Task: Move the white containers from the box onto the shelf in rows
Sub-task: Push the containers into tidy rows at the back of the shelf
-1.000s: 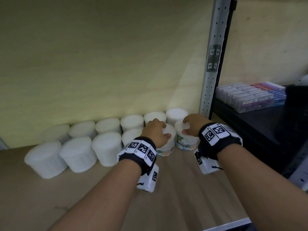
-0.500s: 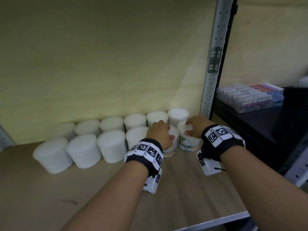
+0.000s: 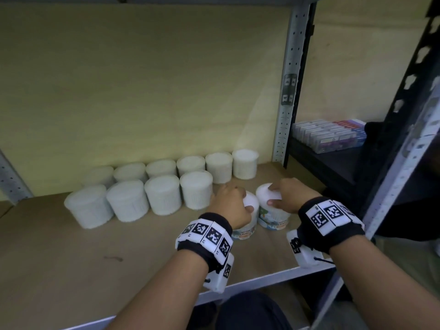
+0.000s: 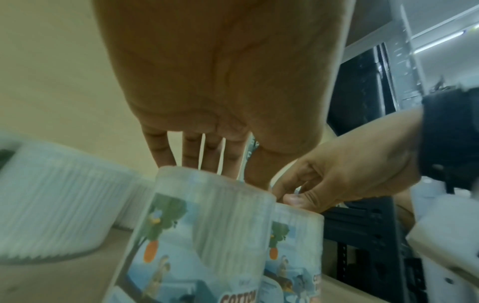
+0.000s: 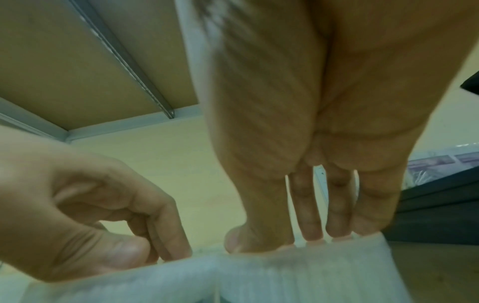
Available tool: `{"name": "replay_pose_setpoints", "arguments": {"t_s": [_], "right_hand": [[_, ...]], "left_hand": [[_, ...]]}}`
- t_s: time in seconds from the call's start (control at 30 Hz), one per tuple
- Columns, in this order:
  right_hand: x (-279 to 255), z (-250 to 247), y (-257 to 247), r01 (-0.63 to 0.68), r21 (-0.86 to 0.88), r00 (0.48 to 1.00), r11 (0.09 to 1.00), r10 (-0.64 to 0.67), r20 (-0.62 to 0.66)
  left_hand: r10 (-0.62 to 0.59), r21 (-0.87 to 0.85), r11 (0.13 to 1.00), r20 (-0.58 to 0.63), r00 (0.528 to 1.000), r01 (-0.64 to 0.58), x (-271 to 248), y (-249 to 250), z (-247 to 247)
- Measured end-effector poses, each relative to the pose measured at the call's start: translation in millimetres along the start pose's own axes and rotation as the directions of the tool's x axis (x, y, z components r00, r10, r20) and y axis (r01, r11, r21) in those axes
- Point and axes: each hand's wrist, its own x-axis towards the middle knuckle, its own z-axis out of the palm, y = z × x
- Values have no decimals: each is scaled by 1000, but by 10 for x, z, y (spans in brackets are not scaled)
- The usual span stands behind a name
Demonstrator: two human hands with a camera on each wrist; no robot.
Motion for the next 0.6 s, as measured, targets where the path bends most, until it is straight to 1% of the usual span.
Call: {"name": "replay_pose_setpoints", "arguments": {"t_s": [0.2,0.33,0.6], "right_hand": [[-392,43,91,-7,27,1000,1000,7,5],[-587,74,139,-6,28,1000,1000,6,-5],[-764,110,162,-13,59,1000,998,13,-12]], "left_hand": [[20,21,1000,7,1000,-20,-338,167,4],[31,9,999,-10,999,-31,-503,245,24],[8,-13,1000,-24,1000,-8,-670,331,35]]}}
